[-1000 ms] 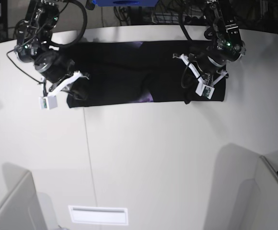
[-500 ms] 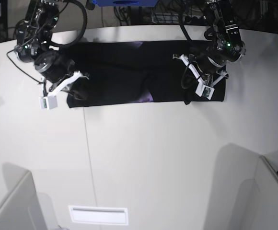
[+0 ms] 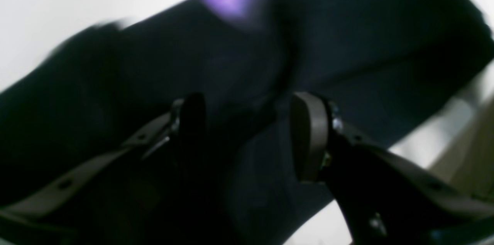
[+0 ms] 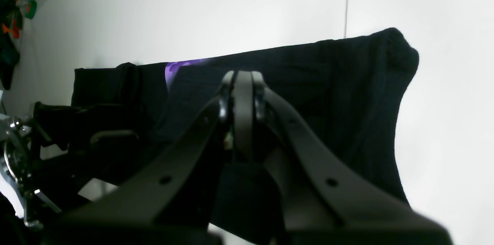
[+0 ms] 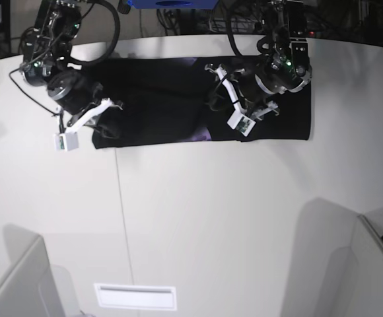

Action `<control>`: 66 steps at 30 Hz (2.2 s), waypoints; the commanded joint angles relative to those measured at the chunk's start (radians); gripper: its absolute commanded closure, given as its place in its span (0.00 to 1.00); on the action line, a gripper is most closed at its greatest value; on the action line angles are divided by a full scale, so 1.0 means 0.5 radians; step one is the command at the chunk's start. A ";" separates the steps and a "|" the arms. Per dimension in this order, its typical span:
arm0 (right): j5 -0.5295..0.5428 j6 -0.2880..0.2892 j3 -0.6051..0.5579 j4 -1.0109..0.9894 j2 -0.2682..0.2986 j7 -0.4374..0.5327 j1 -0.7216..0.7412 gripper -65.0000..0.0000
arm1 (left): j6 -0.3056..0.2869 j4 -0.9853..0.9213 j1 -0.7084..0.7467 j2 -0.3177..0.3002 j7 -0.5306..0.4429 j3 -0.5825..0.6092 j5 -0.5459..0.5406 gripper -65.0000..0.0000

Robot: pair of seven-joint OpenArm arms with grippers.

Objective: Fold the T-shirt properly
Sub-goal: 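Move the left gripper to the strip's middle and grasp the fabric, then release the left gripper and move it to the strip's other end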

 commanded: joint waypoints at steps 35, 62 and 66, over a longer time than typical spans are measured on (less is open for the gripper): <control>0.031 0.250 0.532 -0.723 0.015 -0.767 0.310 0.38 | -0.215 -0.573 0.327 -0.489 -0.617 -1.620 -0.011 1.00; 0.019 0.115 0.262 -0.714 0.061 -0.595 0.295 1.00 | -0.094 -0.558 0.173 -0.304 -0.623 -0.752 -0.011 1.00; 0.019 0.048 0.259 -0.533 0.089 -0.604 0.316 1.00 | 0.069 -0.552 0.106 -0.311 -0.623 -0.518 -0.011 1.00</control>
